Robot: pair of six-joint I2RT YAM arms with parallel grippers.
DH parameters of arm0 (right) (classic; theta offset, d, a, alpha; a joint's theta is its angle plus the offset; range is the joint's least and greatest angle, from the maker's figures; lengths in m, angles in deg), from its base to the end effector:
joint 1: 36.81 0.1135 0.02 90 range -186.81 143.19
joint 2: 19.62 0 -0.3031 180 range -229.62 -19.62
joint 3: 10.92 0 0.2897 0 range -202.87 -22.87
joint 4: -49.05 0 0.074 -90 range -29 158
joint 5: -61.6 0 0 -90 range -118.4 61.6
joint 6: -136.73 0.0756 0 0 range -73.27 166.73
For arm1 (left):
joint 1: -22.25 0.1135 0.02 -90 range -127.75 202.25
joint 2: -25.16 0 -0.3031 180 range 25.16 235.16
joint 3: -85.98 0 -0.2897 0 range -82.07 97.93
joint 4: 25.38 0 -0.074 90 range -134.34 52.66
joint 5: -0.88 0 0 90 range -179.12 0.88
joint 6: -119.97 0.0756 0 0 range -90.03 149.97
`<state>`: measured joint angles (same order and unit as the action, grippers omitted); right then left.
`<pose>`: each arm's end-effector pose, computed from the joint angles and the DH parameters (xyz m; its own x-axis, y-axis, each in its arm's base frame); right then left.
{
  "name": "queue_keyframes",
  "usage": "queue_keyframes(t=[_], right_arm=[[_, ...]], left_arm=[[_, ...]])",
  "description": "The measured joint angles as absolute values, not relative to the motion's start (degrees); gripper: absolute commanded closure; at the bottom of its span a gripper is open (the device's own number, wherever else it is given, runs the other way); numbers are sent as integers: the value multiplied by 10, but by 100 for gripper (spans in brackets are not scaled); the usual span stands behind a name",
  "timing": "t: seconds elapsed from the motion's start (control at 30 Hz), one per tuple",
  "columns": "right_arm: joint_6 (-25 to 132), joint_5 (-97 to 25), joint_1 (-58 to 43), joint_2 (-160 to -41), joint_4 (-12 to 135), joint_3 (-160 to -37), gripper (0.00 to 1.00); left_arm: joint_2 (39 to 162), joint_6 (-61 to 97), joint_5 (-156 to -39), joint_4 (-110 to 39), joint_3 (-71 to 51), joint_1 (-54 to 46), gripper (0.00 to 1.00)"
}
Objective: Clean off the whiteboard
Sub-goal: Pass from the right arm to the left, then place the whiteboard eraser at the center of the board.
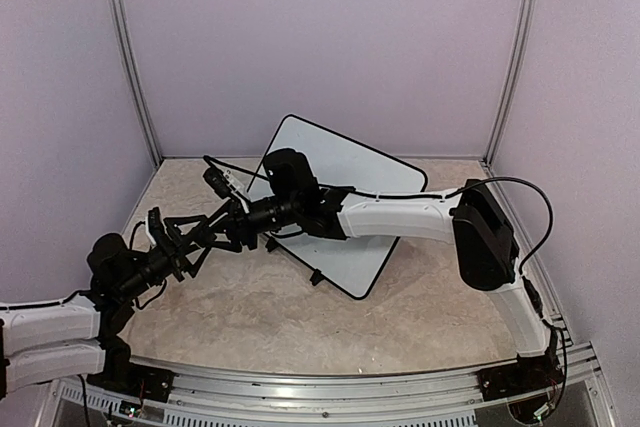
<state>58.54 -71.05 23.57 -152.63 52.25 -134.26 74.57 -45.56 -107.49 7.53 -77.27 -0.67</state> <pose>0.2711 0.5805 0.2576 -0.3054 -0.2326 -0.9234 -0.9229 -0.1666 0.3472 0.1864 -0.1047 0.1880 -0.6379 -0.7280 -0.2512 0.1688 0.1861 -0.9679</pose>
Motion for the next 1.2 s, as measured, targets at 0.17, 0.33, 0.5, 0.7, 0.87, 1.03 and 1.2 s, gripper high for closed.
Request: queue_keyframes(t=[0.17,0.33,0.5,0.7,0.87,1.03,1.2], right_arm=[[586,-705,235,-1530,522,-1345,55],[586,-704,234,-1530,522,-1345,55],[586,-701,234,-1530,522,-1345,54],[590,-665,227,-1530,525,-1337,52],[597,-618,202,-1503,529,-1272,50],[587,-583,173,-1453,554,-1226,50],[570,-565,176,-1377,566,-1204,49]], left_arm=[[746,-466,-1078,88,-777,-6,36],[726,-467,-1073,83,-780,-7,44],[716,-466,-1066,72,-780,-6,42],[703,-465,-1053,39,-780,-6,39],[650,-452,-1015,-50,-777,11,37],[608,-413,-942,-189,-720,37,33],[669,-370,-890,-279,-639,56,2]])
